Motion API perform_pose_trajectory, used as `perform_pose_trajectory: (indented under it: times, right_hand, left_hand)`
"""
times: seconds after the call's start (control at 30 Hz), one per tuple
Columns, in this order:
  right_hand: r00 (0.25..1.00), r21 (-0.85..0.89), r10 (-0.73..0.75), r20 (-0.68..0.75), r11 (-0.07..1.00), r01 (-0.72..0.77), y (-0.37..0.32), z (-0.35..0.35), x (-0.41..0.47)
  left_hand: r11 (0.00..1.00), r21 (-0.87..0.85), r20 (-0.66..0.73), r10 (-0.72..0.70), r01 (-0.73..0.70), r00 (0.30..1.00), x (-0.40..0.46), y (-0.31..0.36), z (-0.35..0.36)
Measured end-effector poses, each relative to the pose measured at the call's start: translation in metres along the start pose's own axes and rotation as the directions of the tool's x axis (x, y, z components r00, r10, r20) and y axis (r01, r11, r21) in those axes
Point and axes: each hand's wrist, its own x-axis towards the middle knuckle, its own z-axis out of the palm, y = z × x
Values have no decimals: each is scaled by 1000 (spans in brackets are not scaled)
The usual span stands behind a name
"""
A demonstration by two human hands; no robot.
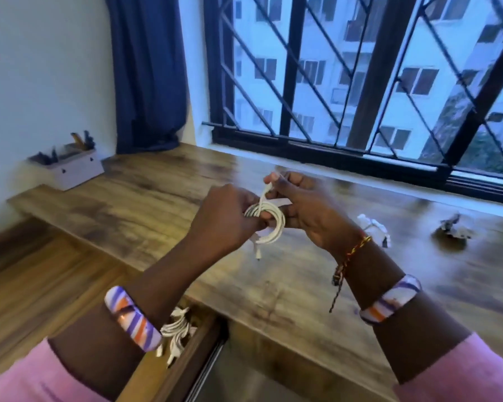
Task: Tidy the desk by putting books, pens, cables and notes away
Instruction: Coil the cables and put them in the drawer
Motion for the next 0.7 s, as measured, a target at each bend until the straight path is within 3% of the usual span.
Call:
perform_pose_trajectory:
  times: [0.17, 0.23, 0.3, 0.37, 0.5, 0.6, 0.63, 0.7]
  right_hand:
    - [923, -1, 190, 335, 980, -201, 52, 46, -9]
    - [888, -105, 246, 388, 969, -222, 76, 73, -12]
    - [890, -288, 245, 384, 948, -137, 103, 99, -12]
    - [904, -482, 165, 394, 875, 50, 130, 121, -12]
    - [853, -670, 136, 503, 685, 286, 176, 154, -33]
    - [854, -837, 115, 507, 301, 457, 202, 167, -48]
    - [861, -846, 87, 500, 263, 465, 204, 168, -49]
    - [878, -847, 48, 476, 294, 443, 207, 168, -49]
  left_hand:
    - [958, -75, 199, -257, 276, 946, -54, -63, -16]
    - [907, -111, 223, -376, 407, 899, -84, -94, -19]
    - [831, -121, 165, -523, 543, 836, -113, -128, -23]
    - [743, -103, 81, -657, 662, 750, -140, -161, -24]
    - [547, -122, 29, -832, 828, 553, -177, -218, -8]
    - [446, -184, 55, -885, 876, 462, -175, -240, 18]
    - [430, -212, 48, -892, 878, 448, -170, -244, 26]
    - [404, -280, 29, -903, 871, 428, -155, -248, 41]
